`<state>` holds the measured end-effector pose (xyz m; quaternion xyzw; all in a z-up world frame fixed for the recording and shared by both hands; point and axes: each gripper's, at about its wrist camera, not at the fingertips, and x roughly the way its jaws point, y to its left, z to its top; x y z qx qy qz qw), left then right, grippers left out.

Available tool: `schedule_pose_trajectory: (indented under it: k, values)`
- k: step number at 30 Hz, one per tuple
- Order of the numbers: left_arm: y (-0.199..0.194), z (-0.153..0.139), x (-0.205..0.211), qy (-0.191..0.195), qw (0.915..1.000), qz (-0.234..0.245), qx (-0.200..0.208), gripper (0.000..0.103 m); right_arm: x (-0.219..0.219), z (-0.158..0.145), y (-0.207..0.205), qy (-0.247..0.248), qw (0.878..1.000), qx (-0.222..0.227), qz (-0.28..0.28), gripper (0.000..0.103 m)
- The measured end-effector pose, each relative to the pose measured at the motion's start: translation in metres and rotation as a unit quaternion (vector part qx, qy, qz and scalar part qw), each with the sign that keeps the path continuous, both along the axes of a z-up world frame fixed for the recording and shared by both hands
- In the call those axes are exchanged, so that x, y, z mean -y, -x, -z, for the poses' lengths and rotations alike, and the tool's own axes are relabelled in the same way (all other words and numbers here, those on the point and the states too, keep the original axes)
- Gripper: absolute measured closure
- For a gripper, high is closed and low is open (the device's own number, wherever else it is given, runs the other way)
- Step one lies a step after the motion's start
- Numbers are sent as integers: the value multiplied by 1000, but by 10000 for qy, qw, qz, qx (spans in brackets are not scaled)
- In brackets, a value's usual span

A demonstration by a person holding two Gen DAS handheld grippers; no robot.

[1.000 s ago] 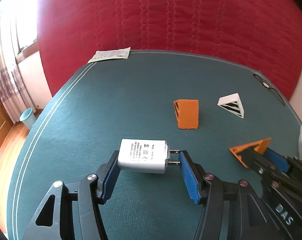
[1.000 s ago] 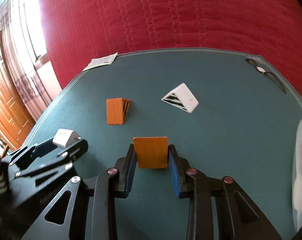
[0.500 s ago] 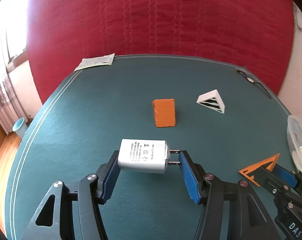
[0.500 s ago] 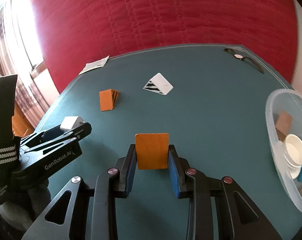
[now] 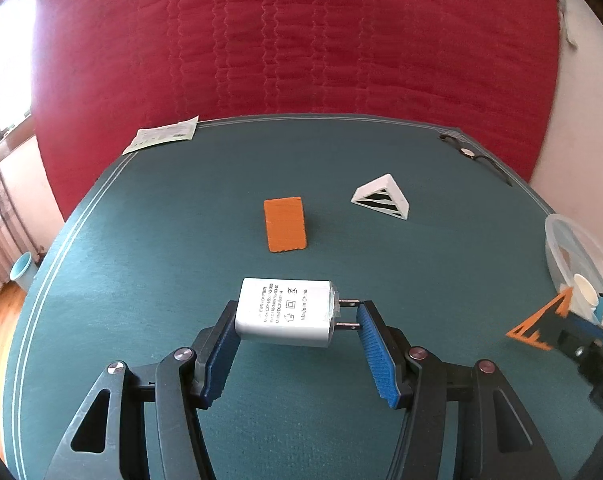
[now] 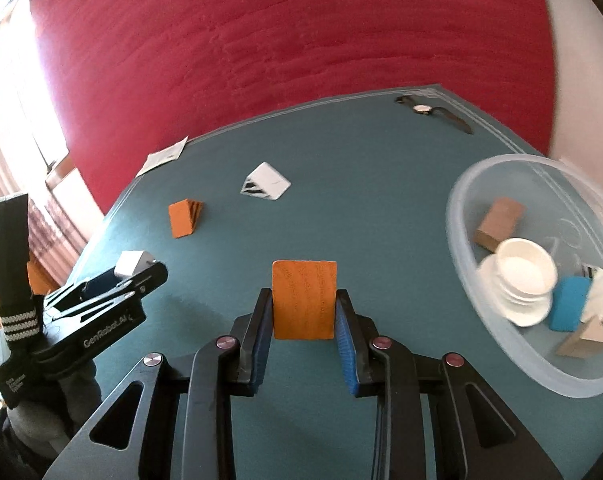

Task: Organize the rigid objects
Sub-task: 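Carry the orange block into the clear bowl and open the right gripper while the left holds the charger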

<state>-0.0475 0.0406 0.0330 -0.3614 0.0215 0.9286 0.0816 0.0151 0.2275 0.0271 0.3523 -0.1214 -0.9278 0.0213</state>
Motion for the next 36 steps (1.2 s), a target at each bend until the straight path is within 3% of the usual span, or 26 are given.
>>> schedule_pose_trajectory:
  k: [14,23,36]
  values:
    - [-6,1,-10,78,9999,121,-68,42,-66,-32,-37,-30,9938,-475,1009,72]
    - [-10,2,-14,129,9998,145,-96,42,-110,-27,-47,55,9850,-416,1672,72]
    - [-13,3,-20,177,9996,194,-133,42,-125,-15,-51,42,9820,-158,1883,72]
